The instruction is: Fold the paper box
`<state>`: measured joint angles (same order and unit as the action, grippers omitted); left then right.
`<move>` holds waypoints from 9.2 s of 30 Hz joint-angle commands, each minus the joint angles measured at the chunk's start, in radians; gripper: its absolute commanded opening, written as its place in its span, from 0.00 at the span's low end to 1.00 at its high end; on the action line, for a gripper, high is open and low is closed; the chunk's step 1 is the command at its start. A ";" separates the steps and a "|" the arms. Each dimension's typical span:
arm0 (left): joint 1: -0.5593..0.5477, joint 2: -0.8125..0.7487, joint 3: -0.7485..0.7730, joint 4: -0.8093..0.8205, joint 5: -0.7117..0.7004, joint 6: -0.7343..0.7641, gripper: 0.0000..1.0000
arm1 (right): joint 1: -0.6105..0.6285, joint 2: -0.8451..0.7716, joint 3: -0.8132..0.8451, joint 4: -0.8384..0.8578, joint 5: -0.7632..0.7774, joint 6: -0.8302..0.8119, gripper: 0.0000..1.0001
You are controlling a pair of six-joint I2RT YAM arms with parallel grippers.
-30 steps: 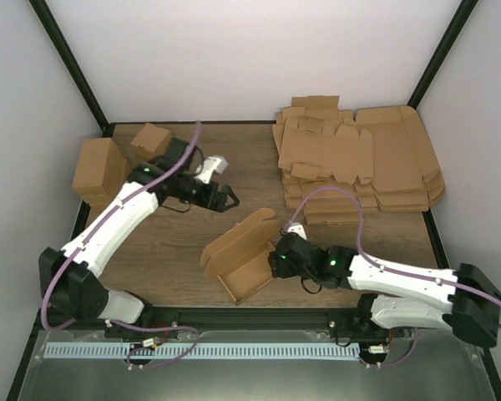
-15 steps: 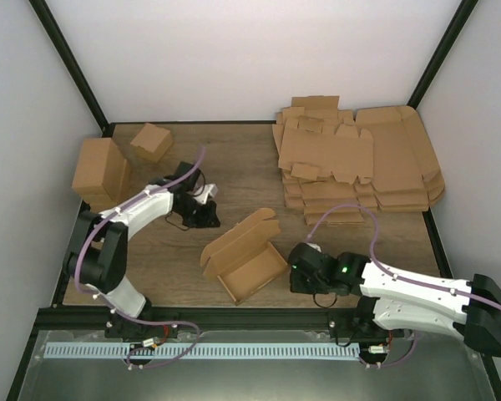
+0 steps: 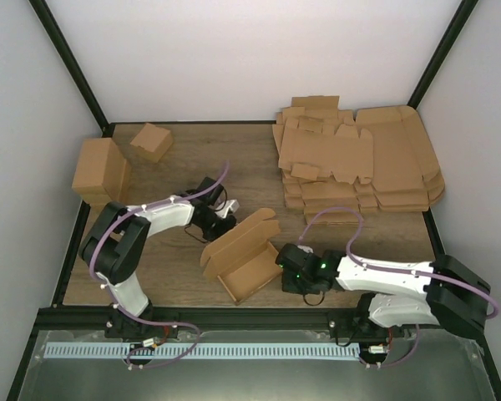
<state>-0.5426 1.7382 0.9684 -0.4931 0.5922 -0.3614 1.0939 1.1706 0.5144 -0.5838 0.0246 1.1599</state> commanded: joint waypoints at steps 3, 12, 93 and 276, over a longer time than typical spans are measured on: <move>-0.044 -0.009 -0.034 0.063 0.002 -0.047 0.04 | -0.082 0.087 0.089 0.094 0.031 -0.089 0.01; -0.140 0.032 0.006 0.062 -0.070 -0.078 0.04 | -0.130 0.184 0.132 0.123 0.052 -0.192 0.01; -0.086 -0.803 0.006 -0.307 -0.605 -0.108 0.70 | -0.320 0.265 0.212 0.471 -0.149 -1.125 0.42; -0.177 -0.702 -0.379 0.239 -0.399 -0.332 0.39 | -0.463 -0.075 0.087 0.413 -0.306 -0.837 0.58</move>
<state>-0.7052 1.0294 0.5434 -0.2302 0.2111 -0.6788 0.6041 1.1027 0.6052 -0.1524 -0.2916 0.2893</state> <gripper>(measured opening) 0.434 0.598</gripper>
